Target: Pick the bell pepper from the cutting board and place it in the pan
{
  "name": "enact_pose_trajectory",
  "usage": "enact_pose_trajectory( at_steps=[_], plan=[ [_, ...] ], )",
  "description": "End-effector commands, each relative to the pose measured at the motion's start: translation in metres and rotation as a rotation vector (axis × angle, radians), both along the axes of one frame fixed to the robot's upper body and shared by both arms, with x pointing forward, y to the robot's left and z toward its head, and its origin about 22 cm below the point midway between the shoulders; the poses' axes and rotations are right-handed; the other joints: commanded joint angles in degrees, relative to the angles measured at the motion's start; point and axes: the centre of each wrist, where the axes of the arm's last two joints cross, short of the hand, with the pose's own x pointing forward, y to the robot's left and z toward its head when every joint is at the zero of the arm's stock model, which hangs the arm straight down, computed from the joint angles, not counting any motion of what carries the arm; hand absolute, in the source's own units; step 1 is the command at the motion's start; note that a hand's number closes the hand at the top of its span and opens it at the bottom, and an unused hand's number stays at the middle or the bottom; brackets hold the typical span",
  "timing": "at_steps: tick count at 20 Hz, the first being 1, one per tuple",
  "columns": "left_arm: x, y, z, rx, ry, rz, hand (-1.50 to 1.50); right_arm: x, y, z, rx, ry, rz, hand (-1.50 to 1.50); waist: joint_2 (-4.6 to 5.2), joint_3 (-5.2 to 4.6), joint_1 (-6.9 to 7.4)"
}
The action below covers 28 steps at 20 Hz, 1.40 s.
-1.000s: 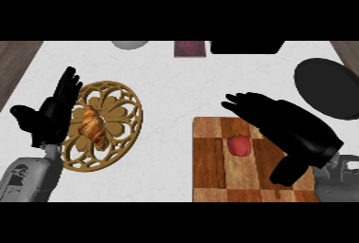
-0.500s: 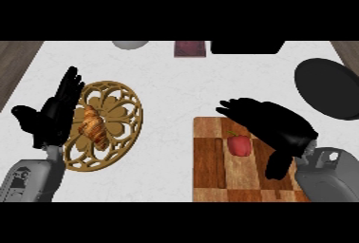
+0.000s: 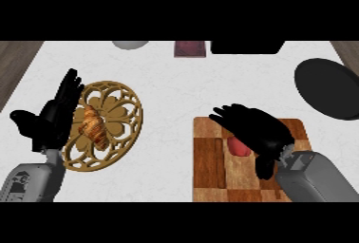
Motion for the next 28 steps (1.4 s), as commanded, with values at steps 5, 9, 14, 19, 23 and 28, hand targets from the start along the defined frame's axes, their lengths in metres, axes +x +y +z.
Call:
enact_pose_trajectory(
  at_steps=[5,9,14,19,23,28],
  plan=[
    [0.001,-0.002,0.003,-0.001,-0.002,0.009,0.00,0.014,0.008,-0.005,-0.179,-0.005,-0.023,-1.50,0.01,-0.01,-0.02],
    [0.001,-0.009,0.012,-0.008,0.008,0.014,0.00,0.010,0.034,-0.013,-0.201,-0.044,-0.031,-1.50,-0.01,0.00,0.04],
    [-0.004,0.000,-0.003,-0.005,-0.001,0.000,0.00,0.015,0.006,-0.054,-0.198,0.002,-0.021,-1.50,0.05,0.00,-0.02],
    [0.009,-0.003,0.001,0.012,-0.004,0.003,0.00,0.022,0.014,-0.034,-0.253,-0.015,-0.031,-1.50,0.03,-0.01,-0.23],
    [0.009,0.021,0.002,0.000,-0.003,0.005,0.00,0.022,0.024,-0.062,-0.263,0.020,-0.028,-1.50,0.04,-0.01,-0.11],
    [-0.009,0.002,-0.008,-0.004,-0.007,0.006,0.00,0.034,-0.001,-0.064,-0.281,0.057,-0.045,-1.50,0.00,0.00,0.07]
  ],
)
